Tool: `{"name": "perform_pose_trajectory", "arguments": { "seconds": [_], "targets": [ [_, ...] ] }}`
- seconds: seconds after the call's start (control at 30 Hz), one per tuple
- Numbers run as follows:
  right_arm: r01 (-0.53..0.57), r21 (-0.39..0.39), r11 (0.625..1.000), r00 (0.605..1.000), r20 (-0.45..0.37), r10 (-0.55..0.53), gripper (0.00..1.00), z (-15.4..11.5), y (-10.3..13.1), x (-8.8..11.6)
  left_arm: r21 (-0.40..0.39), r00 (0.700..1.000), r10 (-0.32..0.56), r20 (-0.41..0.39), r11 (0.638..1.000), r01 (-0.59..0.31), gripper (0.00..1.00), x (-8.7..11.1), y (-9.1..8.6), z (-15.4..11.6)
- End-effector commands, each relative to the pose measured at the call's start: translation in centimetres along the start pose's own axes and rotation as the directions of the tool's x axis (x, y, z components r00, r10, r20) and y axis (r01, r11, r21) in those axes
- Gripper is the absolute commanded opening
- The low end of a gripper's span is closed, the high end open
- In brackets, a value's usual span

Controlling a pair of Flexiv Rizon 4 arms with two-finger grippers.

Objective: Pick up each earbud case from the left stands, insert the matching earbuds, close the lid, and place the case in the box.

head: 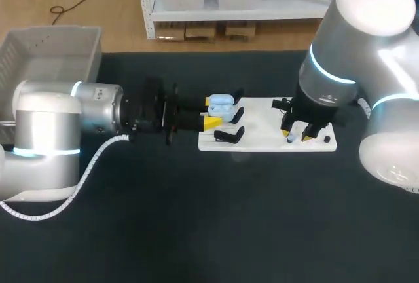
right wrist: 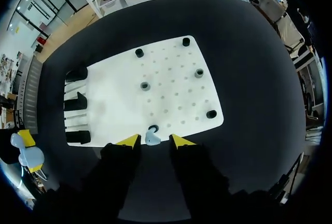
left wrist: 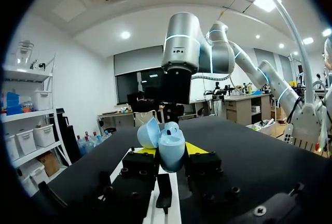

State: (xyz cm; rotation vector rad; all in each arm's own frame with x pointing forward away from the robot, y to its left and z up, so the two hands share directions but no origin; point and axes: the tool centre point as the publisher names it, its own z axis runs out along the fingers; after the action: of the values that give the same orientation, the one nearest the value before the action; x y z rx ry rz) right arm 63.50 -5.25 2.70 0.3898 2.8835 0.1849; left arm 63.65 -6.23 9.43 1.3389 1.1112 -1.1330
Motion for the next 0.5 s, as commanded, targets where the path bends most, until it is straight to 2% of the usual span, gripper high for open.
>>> {"name": "perform_pose_trajectory", "arguments": {
  "seconds": [0.03, 0.5],
  "targets": [
    [-0.007, -0.002, 1.000, 1.000, 0.008, 0.007, 0.35, 0.45, -0.18, 0.10, 0.000, 1.000, 0.001, 0.000, 1.000, -0.001, 0.00, 0.02, -0.02, -0.05],
    [-0.017, -0.009, 1.000, 1.000, 0.003, 0.017, 0.31, 1.21, -0.33, -0.20, 0.000, 1.000, 0.001, 0.000, 1.000, -0.001, 0.00, 0.02, -0.02, -0.05]
  ]
}}
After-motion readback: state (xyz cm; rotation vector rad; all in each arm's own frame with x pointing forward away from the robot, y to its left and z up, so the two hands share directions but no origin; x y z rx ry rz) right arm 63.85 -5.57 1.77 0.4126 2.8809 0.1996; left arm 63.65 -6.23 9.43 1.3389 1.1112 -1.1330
